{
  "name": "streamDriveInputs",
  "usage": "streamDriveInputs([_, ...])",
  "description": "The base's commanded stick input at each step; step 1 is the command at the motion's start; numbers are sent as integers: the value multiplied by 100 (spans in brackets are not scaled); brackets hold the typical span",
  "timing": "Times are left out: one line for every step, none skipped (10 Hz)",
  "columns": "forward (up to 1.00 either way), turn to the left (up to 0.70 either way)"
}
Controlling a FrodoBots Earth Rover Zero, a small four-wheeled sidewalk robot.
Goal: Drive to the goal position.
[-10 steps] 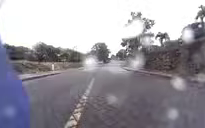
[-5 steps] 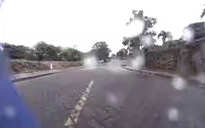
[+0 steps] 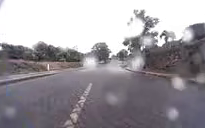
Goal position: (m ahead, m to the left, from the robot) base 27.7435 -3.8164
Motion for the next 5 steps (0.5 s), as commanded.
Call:
streamDriveInputs([100, 0])
streamDriveInputs([100, 0])
streamDriveInputs([100, 0])
streamDriveInputs([100, 0])
streamDriveInputs([100, 0])
